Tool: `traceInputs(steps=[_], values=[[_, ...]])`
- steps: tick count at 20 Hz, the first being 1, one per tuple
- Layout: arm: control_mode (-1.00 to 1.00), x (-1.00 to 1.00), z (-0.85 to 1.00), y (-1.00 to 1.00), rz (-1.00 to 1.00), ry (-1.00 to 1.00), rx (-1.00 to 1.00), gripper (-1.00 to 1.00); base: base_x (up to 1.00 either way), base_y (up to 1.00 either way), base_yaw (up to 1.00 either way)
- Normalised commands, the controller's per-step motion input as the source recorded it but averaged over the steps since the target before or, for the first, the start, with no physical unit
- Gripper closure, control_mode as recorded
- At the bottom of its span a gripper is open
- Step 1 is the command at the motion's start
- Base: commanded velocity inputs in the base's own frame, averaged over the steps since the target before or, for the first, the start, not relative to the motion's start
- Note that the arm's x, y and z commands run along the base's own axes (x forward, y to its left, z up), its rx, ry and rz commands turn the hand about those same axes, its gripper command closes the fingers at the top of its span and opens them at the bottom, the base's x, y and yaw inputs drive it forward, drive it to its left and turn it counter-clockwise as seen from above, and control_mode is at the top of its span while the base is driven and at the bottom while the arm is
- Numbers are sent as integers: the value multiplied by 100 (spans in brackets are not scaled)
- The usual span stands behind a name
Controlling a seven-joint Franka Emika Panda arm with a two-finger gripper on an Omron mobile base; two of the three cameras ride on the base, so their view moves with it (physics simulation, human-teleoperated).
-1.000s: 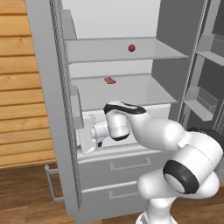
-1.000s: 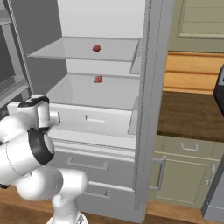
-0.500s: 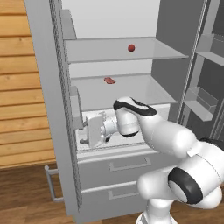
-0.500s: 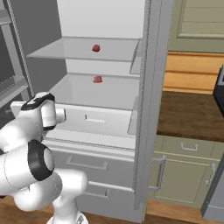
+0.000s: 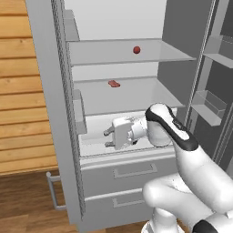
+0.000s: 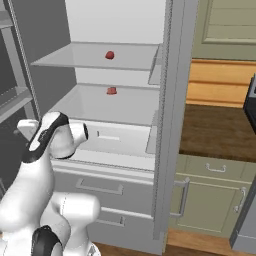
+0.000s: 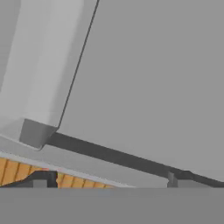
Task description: Take the strawberry from the fridge and place it on top of the pancake, located on the dining counter.
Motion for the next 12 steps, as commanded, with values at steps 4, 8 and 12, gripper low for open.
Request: traceInputs(steps=[4, 8, 12], values=[[-100, -52, 36, -64, -17, -9, -29, -100, 0, 0, 0], [-100, -46, 47, -65, -15, -9, -39, -100, 0, 0, 0], [-100, -43, 35, -62, -14, -18, -47, -100, 0, 0, 0]])
